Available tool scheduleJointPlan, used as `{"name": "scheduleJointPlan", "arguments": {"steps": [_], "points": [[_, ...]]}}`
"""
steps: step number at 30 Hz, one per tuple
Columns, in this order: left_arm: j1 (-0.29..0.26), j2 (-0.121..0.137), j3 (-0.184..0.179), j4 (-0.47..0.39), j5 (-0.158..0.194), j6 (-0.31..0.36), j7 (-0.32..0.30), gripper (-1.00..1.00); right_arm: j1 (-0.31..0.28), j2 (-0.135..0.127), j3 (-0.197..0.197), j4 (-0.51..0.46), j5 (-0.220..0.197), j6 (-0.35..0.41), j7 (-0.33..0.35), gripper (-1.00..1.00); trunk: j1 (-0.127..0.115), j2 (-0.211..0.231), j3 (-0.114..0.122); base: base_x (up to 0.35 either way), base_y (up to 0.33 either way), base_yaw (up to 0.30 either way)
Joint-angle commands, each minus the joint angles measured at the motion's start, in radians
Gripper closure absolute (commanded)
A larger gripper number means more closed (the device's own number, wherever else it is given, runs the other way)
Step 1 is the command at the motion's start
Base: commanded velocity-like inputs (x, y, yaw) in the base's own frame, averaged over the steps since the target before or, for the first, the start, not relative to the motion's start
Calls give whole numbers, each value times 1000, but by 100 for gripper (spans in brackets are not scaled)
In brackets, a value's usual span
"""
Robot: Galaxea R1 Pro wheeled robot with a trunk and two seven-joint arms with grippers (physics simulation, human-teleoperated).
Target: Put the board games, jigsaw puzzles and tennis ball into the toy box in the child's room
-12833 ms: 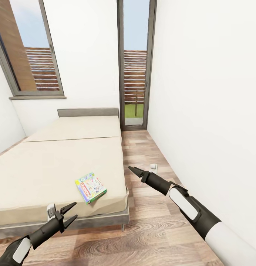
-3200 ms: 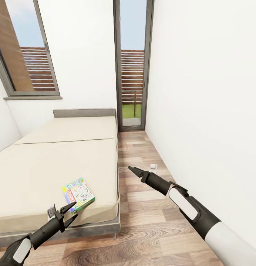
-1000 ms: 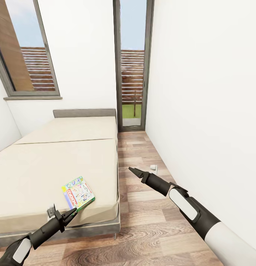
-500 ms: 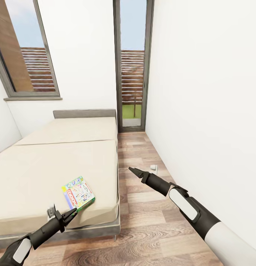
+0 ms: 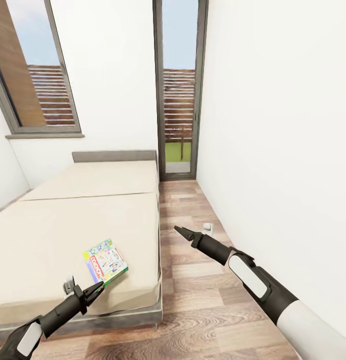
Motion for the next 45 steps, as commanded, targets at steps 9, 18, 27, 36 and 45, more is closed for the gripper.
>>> {"name": "scheduleJointPlan", "arguments": {"steps": [9,18,27,36,45], "points": [[-1,0,1,0,0,5,-1,100,-1,-1,2,0,-9,6,2,-100,-35,63,27,0,0,0],[-1,0,1,-4,0,3,-3,100,-1,0,3,0,-8,7,3,-100,-69,126,55,0,0,0],[-1,6,3,-11,0,5,-5,100,-1,1,4,-2,-8,7,2,-100,-104,189,84,0,0,0],[-1,11,1,-49,-1,29,-60,100,-2,-1,3,-7,-7,10,-47,-100,-138,252,112,0,0,0],[-1,13,1,-76,-2,75,-77,100,-1,-1,3,-3,-8,11,-75,-100,-173,315,140,0,0,0]]}}
